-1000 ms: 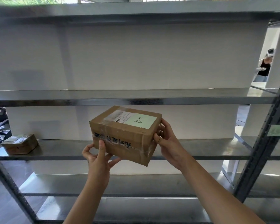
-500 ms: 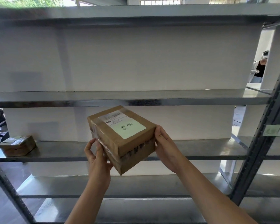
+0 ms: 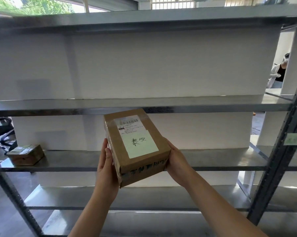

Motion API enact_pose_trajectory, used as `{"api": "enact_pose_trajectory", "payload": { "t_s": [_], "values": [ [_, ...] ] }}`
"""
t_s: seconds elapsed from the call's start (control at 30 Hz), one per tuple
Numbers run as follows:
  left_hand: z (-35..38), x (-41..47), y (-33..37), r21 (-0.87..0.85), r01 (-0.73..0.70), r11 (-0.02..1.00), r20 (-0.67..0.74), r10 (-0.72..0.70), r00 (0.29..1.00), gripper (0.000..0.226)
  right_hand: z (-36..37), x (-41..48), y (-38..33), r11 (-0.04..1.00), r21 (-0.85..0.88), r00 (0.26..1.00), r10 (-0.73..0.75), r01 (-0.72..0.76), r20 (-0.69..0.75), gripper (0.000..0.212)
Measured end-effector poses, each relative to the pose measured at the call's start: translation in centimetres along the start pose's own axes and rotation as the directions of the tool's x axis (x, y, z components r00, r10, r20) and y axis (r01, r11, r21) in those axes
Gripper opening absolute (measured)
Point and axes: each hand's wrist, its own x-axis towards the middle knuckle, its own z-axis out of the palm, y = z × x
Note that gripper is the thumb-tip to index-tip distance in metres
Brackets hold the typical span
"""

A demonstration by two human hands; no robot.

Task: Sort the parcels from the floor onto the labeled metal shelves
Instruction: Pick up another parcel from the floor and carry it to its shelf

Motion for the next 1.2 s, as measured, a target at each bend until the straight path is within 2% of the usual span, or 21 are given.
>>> {"api": "enact_pose_trajectory", "payload": {
  "t_s": [0.23, 0.43, 0.57, 0.73, 0.83, 0.93, 1.07, 1.2],
  "values": [
    [0.7, -0.9, 0.4, 0.071, -0.126, 0.989, -0.076, 0.131, 0.988, 0.046, -0.4, -0.6, 0.1, 0.999, 0.049, 0.999, 0.019, -0.021, 0.037, 0.038],
    [3.5, -1.1, -0.9, 0.134, -0.135, 0.982, -0.177, 0.158, 0.971, 0.014, -2.9, -0.2, -0.8, 0.996, 0.073, 0.997, 0.050, -0.054, 0.060, 0.034],
    [5.2, -1.1, -1.1, 0.219, -0.145, 0.965, -0.200, 0.189, 0.961, 0.020, -4.3, 0.4, -1.2, 0.994, 0.072, 0.992, 0.078, -0.085, 0.094, 0.033],
    [6.0, -1.7, -1.0, 0.293, -0.085, 0.952, -0.238, 0.159, 0.958, 0.022, -5.7, 0.7, -1.7, 0.989, 0.080, 0.980, 0.110, -0.124, 0.164, 0.036],
    [6.1, -2.8, -1.2, 0.283, -0.089, 0.955, -0.278, 0.170, 0.945, 0.021, -5.9, 0.7, -1.8, 0.993, 0.050, 0.969, 0.097, -0.111, 0.227, 0.040],
    [6.3, -3.8, -1.3, 0.264, -0.114, 0.958, -0.343, 0.204, 0.917, 0.024, -5.2, 0.4, -1.4, 0.992, 0.039, 0.953, 0.103, -0.119, 0.286, 0.056],
    [6.8, -4.9, -1.5, 0.286, -0.160, 0.945, -0.421, 0.273, 0.865, 0.021, -4.5, 0.3, -0.9, 0.992, 0.030, 0.931, 0.106, -0.124, 0.349, 0.036],
    [6.2, -6.0, -1.5, 0.349, -0.214, 0.912, -0.492, 0.373, 0.787, 0.018, -3.0, 0.0, -0.9, 0.992, -0.003, 0.912, 0.117, -0.126, 0.392, 0.037]
  ]
}}
